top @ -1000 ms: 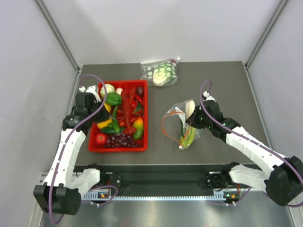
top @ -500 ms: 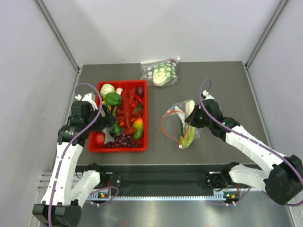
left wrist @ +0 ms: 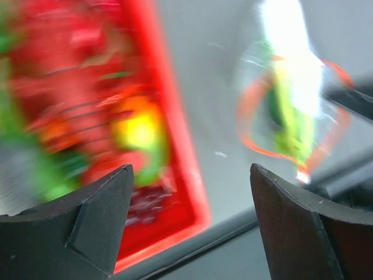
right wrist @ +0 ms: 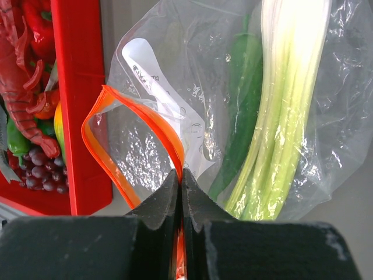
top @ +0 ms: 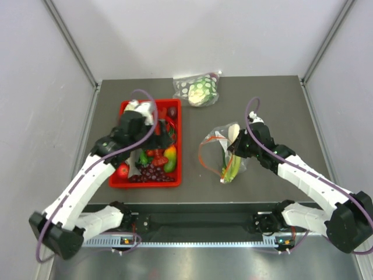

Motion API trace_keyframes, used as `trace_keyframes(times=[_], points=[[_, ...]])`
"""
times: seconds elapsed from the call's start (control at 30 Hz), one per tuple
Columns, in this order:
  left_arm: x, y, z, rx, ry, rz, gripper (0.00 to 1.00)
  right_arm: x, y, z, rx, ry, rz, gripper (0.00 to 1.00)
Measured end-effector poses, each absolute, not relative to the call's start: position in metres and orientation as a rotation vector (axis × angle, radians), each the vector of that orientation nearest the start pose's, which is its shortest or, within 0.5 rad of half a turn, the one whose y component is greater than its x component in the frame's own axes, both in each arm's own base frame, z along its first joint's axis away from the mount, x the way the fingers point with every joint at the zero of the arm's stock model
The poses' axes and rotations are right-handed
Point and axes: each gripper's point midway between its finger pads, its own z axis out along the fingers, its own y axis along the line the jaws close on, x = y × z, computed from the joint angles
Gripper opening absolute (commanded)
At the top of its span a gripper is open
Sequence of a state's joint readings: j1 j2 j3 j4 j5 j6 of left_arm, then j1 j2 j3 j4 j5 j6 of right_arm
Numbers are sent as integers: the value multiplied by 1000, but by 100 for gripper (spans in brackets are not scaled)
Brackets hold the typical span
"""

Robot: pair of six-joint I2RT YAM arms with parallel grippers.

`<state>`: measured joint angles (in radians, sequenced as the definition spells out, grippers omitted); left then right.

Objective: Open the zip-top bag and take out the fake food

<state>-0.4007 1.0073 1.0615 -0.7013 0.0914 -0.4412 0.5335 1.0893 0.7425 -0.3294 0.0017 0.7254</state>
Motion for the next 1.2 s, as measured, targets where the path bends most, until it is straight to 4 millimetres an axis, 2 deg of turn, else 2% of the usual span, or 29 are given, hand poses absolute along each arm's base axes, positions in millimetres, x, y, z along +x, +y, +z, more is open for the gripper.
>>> trace_keyframes(times=[0.07, 0.13, 0.2, 0.33, 0.43, 0.67, 0.77, 0.93, 1.07, 1.2], points=[[252, -195, 235, 171, 2265, -625, 82, 265, 188, 140, 224, 2324, 659, 0], [245, -233, 234, 292, 2255, -691, 81, 265, 188, 141, 224, 2323, 659, 0], [241, -261, 228, 374, 2252, -748, 78, 264, 188, 142, 224, 2319, 661, 0], [240, -297, 213, 462, 2262, -852, 76, 263, 187, 146, 224, 2310, 665, 0], [239, -321, 195, 526, 2286, -908, 75, 263, 187, 149, 224, 2298, 672, 0], [229, -364, 154, 665, 2344, -966, 75, 261, 185, 155, 228, 2283, 679, 0], [227, -378, 142, 708, 2353, -977, 68, 260, 184, 155, 229, 2285, 678, 0], [224, -393, 127, 767, 2364, -994, 63, 258, 183, 155, 234, 2290, 676, 0], [221, -401, 119, 796, 2378, -1004, 62, 257, 182, 158, 238, 2279, 679, 0], [207, -410, 115, 844, 2384, -1023, 64, 258, 182, 159, 240, 2275, 678, 0]])
